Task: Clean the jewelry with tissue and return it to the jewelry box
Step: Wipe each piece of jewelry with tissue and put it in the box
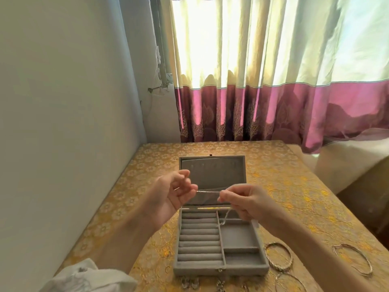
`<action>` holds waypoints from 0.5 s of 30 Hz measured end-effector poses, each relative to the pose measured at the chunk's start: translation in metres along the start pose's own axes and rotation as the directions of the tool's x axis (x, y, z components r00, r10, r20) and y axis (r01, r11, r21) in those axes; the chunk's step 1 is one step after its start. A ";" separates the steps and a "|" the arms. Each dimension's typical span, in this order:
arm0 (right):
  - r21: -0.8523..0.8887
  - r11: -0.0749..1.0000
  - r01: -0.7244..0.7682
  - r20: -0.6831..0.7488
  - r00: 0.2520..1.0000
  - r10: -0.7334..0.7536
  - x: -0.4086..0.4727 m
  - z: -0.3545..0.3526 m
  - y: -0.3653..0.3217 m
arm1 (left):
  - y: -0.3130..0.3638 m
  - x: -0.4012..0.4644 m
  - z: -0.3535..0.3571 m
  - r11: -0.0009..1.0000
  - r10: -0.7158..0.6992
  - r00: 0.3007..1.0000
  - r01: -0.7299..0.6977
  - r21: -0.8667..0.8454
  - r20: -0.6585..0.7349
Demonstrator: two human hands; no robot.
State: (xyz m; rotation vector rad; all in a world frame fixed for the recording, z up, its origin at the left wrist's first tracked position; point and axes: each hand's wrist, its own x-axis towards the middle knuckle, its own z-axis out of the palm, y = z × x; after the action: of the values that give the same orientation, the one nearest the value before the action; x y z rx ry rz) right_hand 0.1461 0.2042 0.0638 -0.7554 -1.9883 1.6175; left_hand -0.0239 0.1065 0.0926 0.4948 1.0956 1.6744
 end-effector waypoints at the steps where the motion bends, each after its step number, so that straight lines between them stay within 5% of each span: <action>1: -0.039 0.999 0.011 -0.007 1.000 -0.011 0.013 -0.004 0.001 | -0.003 0.011 -0.004 0.998 0.000 1.000 0.001 0.068 -0.011; 4: -0.272 0.957 0.095 -0.042 0.993 -0.110 0.052 -0.011 0.002 | -0.010 0.038 -0.010 0.872 0.092 0.996 -0.075 0.483 -0.011; 7: -0.581 0.795 0.177 -0.051 0.966 -0.253 0.088 -0.013 0.007 | -0.017 0.062 -0.012 0.554 0.265 0.962 -0.207 0.807 0.065; 10: -0.721 0.666 0.192 -0.027 0.953 -0.303 0.117 -0.014 0.011 | -0.025 0.086 -0.012 0.271 0.364 0.916 -0.277 0.922 0.168; 15: -0.827 0.534 0.176 -0.044 0.927 -0.373 0.142 -0.009 0.018 | -0.041 0.111 -0.016 0.180 0.496 0.850 -0.300 0.937 0.177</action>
State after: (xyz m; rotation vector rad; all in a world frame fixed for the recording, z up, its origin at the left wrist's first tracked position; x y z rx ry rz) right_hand 0.0493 0.3094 0.0494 -0.8023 -2.4958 0.3138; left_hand -0.0570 0.2025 0.0299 1.5766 2.2650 1.2666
